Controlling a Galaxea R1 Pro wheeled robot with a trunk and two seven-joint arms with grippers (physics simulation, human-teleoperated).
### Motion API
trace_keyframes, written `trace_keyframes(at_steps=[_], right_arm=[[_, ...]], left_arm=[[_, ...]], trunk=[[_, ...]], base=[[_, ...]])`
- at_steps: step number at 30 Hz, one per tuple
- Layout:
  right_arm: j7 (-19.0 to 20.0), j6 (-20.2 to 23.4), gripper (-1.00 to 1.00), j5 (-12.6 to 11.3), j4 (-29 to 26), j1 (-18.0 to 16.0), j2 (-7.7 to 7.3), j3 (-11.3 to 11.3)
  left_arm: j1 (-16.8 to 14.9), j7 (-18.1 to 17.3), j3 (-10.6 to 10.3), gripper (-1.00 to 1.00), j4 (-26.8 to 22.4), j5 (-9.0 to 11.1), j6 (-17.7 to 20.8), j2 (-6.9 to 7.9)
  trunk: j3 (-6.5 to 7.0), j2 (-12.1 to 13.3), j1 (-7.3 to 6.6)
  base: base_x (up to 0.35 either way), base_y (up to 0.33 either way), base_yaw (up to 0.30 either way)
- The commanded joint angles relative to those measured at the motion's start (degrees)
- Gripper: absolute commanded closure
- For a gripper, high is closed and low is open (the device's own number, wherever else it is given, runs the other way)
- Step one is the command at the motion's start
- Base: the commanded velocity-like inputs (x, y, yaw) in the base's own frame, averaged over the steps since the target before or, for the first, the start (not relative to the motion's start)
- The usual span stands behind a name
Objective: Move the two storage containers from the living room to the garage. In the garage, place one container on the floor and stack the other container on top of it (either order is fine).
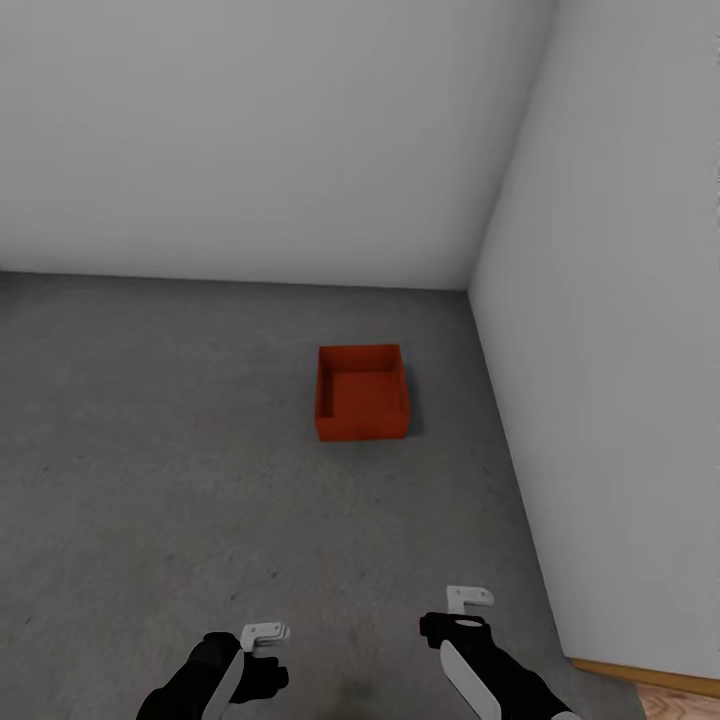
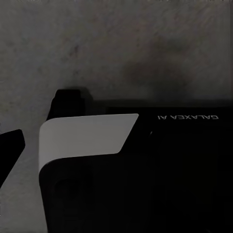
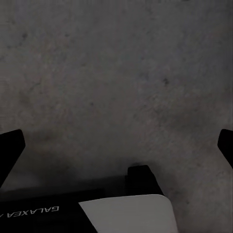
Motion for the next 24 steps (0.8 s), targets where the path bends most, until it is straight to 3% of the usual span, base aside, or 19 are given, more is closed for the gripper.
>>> trace_keyframes(at_steps=[1,24], right_arm=[[-0.5,0.2,-1.00,-0.4,-0.1,0.0,-0.04,0.3],[-0.5,0.2,-1.00,-0.4,-0.1,-0.1,-0.04,0.3]], left_arm=[[0.0,0.1,-0.1,-1.00,-0.1,0.4,0.3,0.02],[0.0,0.2,-0.1,-1.00,-0.1,0.4,0.3,0.02]], trunk=[[0.24,0.4,-0.23],[6.42,9.6,-5.28]], base=[[0.000,0.000,0.000],[0.000,0.000,0.000]])
